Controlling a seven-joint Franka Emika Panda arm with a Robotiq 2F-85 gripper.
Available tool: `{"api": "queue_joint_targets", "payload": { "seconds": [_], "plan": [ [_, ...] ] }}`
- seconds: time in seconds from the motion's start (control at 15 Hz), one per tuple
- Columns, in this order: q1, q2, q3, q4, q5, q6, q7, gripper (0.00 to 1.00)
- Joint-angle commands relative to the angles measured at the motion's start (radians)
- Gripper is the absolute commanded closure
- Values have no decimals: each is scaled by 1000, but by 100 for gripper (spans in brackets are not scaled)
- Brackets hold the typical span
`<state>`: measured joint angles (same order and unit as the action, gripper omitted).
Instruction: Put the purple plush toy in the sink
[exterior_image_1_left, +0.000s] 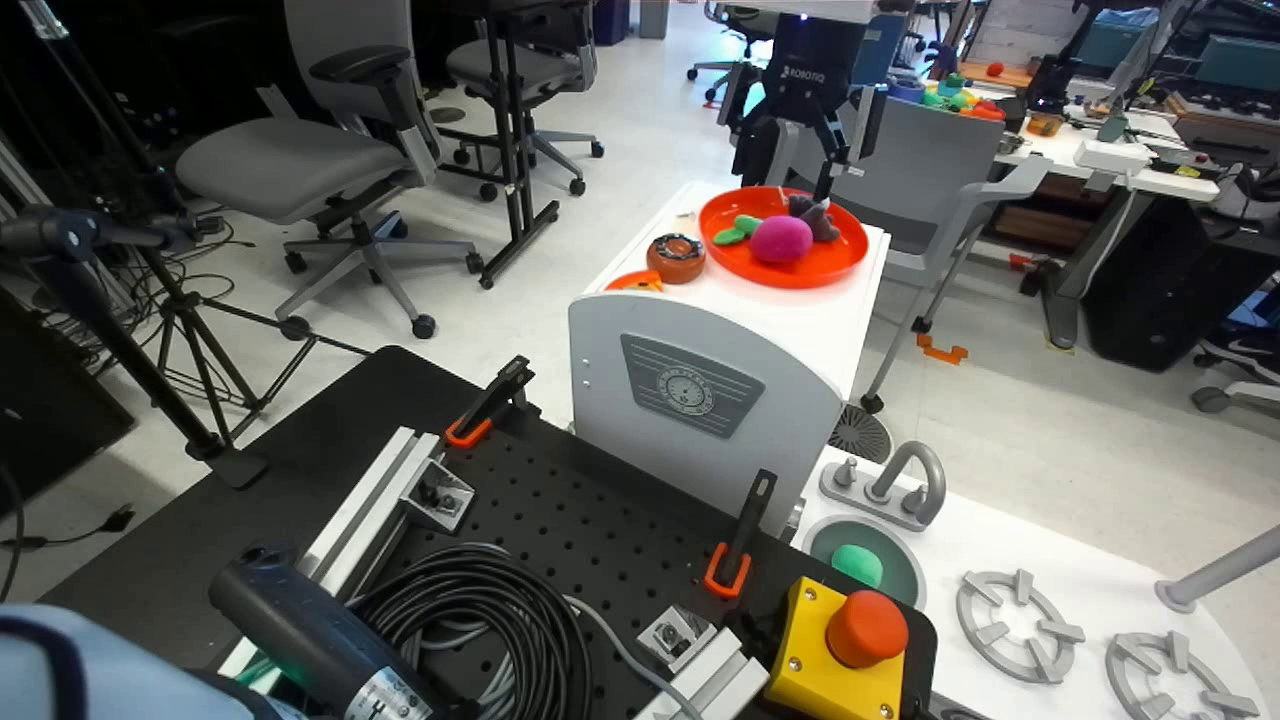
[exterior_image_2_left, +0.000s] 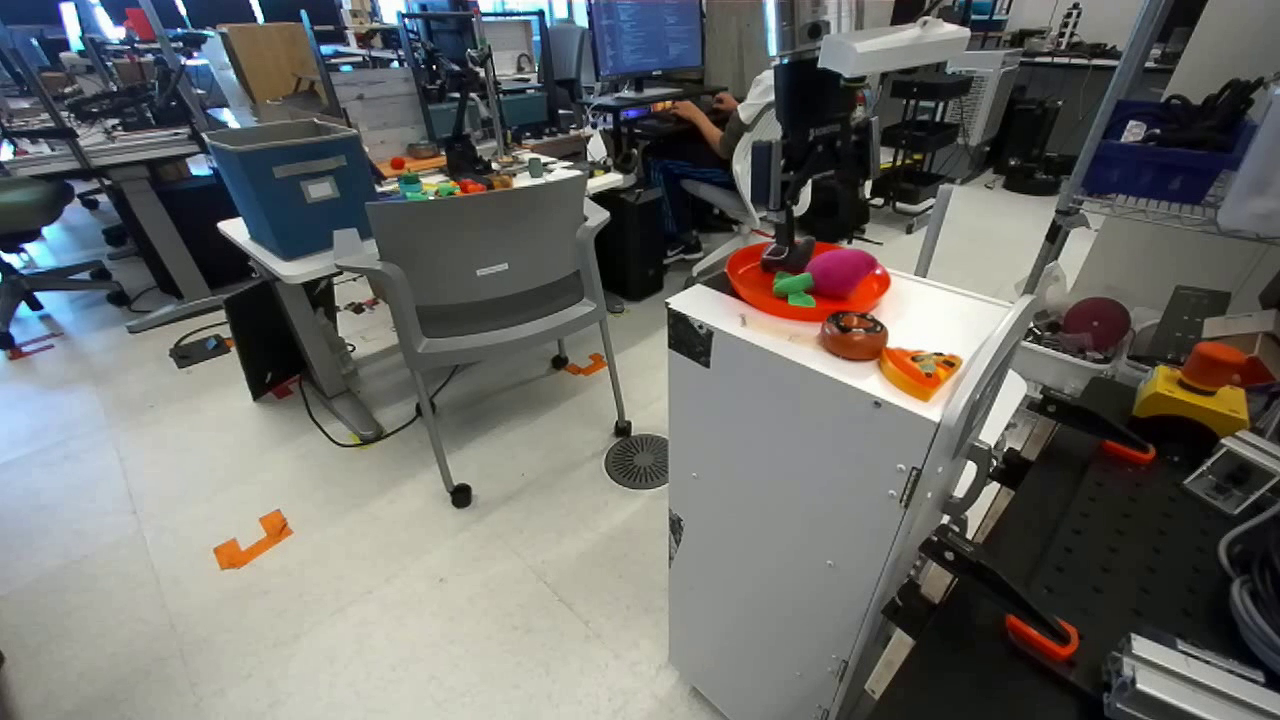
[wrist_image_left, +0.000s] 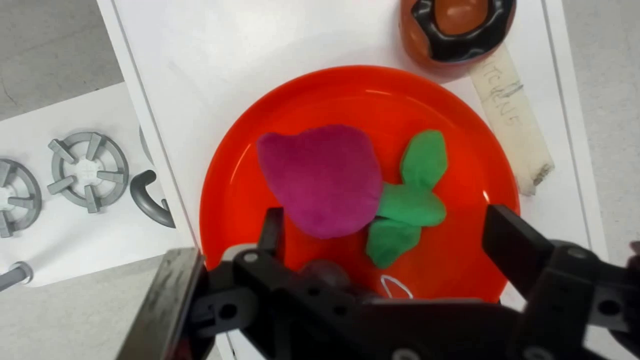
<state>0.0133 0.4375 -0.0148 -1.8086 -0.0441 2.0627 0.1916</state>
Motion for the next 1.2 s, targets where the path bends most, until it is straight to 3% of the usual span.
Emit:
{"api": "queue_joint_targets", "payload": {
  "seconds": [0.0, 0.6, 1.13],
  "plan": [
    [23, -29, -15, -37, -30, -14, 31, 0],
    [24, -66, -23, -103, -46, 26, 84, 0],
    [-3, -68, -16, -113, 22, 48, 61, 0]
  ]
}}
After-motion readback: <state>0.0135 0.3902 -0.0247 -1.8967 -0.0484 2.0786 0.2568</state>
